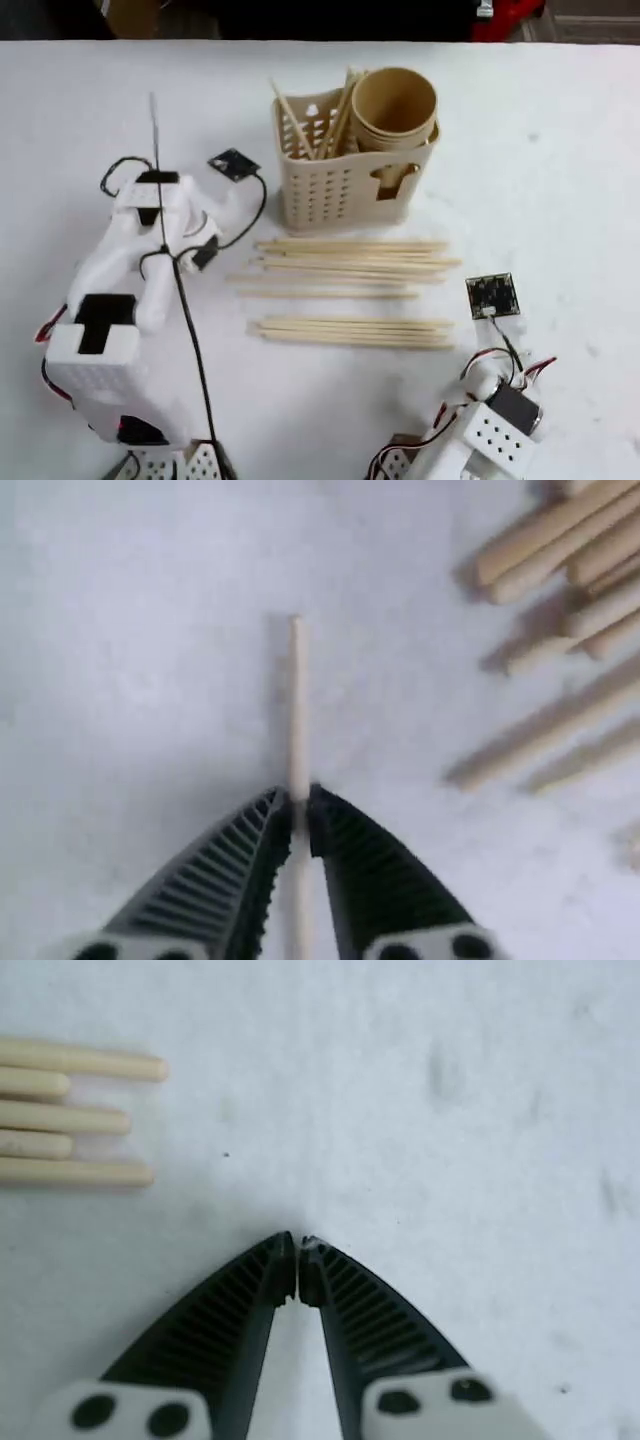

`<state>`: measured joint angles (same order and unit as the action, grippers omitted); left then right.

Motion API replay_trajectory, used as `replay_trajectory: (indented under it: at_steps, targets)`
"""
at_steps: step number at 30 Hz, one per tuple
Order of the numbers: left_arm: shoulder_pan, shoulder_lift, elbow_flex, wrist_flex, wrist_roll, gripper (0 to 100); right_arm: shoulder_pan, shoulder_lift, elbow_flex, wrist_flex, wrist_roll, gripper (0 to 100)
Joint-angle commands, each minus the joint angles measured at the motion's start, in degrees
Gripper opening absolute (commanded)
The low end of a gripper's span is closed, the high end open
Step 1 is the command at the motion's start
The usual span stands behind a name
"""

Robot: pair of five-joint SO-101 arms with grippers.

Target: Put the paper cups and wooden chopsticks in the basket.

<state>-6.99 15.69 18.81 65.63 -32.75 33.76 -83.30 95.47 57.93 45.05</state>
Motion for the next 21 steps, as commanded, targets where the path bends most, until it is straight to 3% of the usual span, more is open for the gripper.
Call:
replay_trajectory:
  at_steps: [1,10,15,21]
  targets:
    - [-1.89,-9.63,-1.76,2.55,0.79,2,1.10,-0.31,-0.18,-0.92,0.70,2.4]
    - [-1.63,-32.84,-1.41,7.47,1.23,2,1.10,-0.31,-0.18,-0.92,0.70,2.4]
    - [-1.45,-42.86,-1.41,7.30,5.36,2,1.10,-0.31,-0.18,-0.92,0.70,2.4]
    - [4.09,-50.95,-1.93,7.03,9.76,2,1.10,-0.31,-0.18,-0.92,0.70,2.4]
